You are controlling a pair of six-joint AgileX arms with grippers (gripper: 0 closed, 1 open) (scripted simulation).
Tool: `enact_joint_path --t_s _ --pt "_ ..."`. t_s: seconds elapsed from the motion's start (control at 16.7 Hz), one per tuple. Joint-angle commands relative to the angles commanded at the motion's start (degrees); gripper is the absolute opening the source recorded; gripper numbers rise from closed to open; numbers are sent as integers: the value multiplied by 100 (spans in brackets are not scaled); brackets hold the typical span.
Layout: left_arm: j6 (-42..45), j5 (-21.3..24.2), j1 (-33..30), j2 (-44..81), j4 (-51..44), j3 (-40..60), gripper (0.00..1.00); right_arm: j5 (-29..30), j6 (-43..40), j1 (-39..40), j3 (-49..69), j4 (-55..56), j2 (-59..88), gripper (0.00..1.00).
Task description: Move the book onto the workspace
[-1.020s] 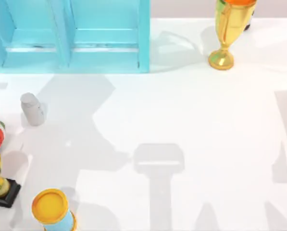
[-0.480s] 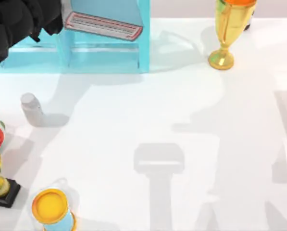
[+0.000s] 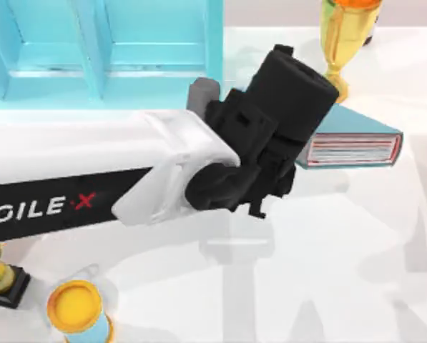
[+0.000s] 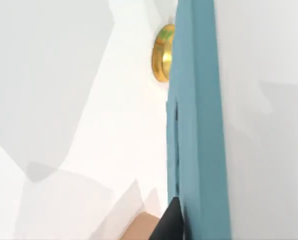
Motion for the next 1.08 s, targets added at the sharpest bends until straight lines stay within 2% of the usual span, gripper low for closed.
enact_joint_path --t_s 0.3,0.48,0.6,0.78,1.08 --pt "-2697 -2367 -1389 1109 -1284 308 0 0 0 0 0 0 0 100" --pt "-3882 -3617 -1814 1603 -1904 501 0 0 0 0 0 0 0 100" --pt "-4464 -4269 -1943 1822 -2219 625 0 0 0 0 0 0 0 100" --pt "-4928 -4793 -1946 1963 -2488 750 0 0 0 0 0 0 0 100" --pt "-4987 -4859 -1935 1976 -2524 768 0 0 0 0 0 0 0 100"
